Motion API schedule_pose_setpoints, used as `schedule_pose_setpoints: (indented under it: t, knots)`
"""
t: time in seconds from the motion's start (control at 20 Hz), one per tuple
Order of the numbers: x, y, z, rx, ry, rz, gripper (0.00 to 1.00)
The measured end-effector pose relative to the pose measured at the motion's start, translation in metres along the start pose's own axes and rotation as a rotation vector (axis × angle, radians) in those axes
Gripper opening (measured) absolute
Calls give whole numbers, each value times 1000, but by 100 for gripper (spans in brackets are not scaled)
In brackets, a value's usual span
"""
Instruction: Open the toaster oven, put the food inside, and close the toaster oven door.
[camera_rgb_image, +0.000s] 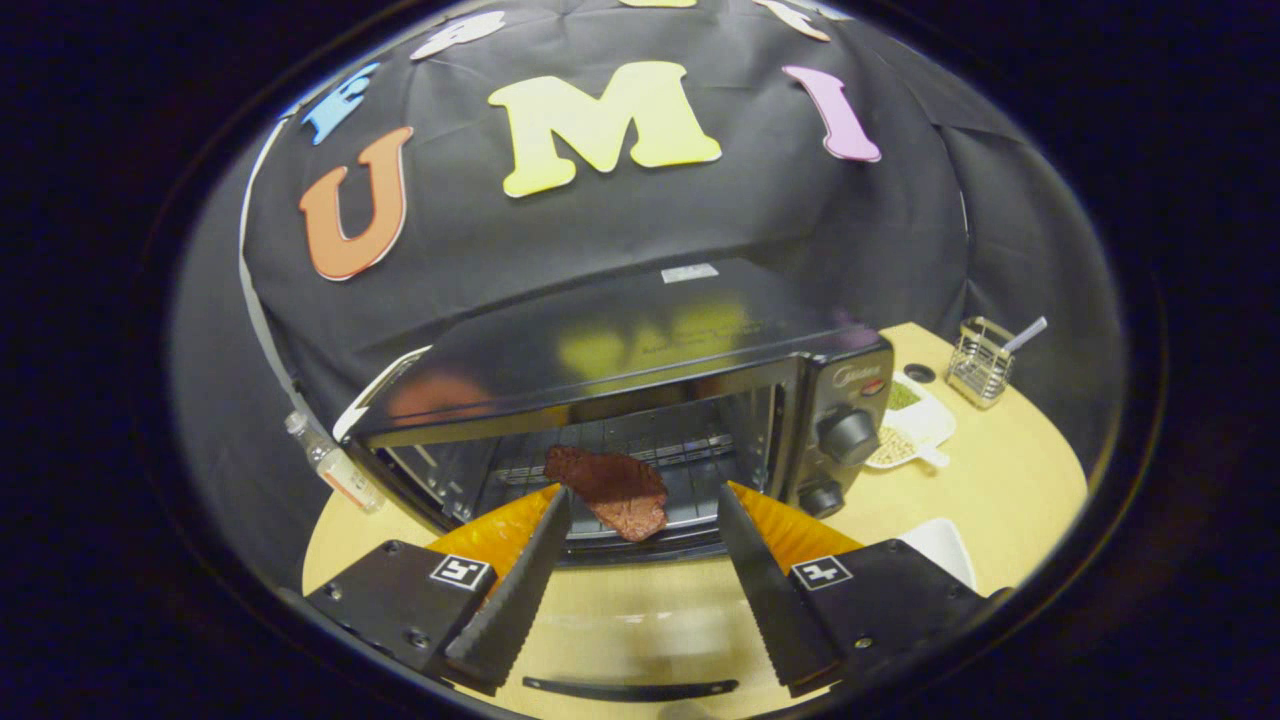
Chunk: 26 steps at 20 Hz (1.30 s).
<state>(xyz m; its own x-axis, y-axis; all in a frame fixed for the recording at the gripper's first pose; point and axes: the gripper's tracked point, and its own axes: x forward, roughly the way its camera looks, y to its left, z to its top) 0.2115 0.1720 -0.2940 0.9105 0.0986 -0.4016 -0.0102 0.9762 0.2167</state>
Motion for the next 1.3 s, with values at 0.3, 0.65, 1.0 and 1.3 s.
schedule_pose_setpoints:
  t: [0.3, 0.65, 1.0, 1.3]
  knots:
    - [-67, -21, -6, -78, 19, 26, 95]
    - [-117, -41, -82, -177, 119, 48, 95]
    - [-121, -33, -161, -190, 241, 64, 95]
    - [-91, -19, -193, -194, 299, 74, 95]
